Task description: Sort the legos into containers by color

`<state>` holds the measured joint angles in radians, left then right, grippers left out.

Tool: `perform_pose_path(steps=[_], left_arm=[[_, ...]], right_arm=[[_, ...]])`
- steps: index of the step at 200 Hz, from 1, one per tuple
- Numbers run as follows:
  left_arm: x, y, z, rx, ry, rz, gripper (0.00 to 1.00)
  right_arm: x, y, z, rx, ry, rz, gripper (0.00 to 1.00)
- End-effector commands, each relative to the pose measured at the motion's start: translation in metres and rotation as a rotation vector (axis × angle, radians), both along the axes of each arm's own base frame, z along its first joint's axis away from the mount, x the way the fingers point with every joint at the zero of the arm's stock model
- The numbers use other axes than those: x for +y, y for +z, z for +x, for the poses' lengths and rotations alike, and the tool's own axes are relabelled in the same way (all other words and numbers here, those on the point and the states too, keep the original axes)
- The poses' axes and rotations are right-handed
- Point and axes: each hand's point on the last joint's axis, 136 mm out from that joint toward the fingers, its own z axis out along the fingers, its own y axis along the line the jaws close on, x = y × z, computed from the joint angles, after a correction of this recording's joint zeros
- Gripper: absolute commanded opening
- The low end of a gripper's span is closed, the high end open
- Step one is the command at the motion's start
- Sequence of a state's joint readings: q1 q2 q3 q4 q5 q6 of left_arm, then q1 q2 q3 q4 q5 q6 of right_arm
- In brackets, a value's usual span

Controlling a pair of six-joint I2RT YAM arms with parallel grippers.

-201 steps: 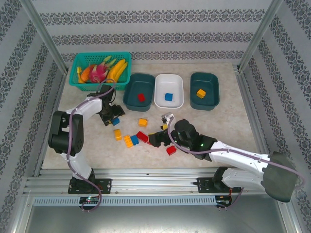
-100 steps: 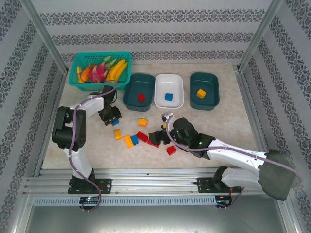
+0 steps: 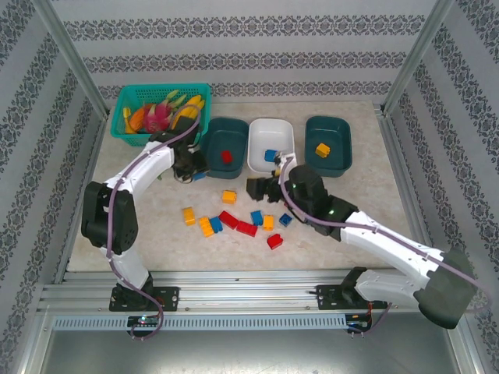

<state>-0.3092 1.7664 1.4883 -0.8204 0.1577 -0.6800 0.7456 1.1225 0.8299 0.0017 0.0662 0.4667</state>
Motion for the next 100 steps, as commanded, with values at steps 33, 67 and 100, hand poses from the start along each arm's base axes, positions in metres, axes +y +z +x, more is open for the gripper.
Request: perform_pose_path(steps=[33,67,100], left_arm=[[-0.105,0.028,0.029,-0.069,-0.261,-0.025,0.43],[-0.159,0.031,0.057,-0.137,-0.376,-0.022,0.41],[-0.187,0.003,0.072,-0.138,-0.436,0.019,0.4]], right_arm=[[-0.062,0.015,0.047,0.079,-0.243,-0.074,0.89],[-0.091,0.016,0.061,0.13,-0.338,-0.071,0.88],[-0.115,0.01,0.062,0.178,-0.41,-0.039,0.88]])
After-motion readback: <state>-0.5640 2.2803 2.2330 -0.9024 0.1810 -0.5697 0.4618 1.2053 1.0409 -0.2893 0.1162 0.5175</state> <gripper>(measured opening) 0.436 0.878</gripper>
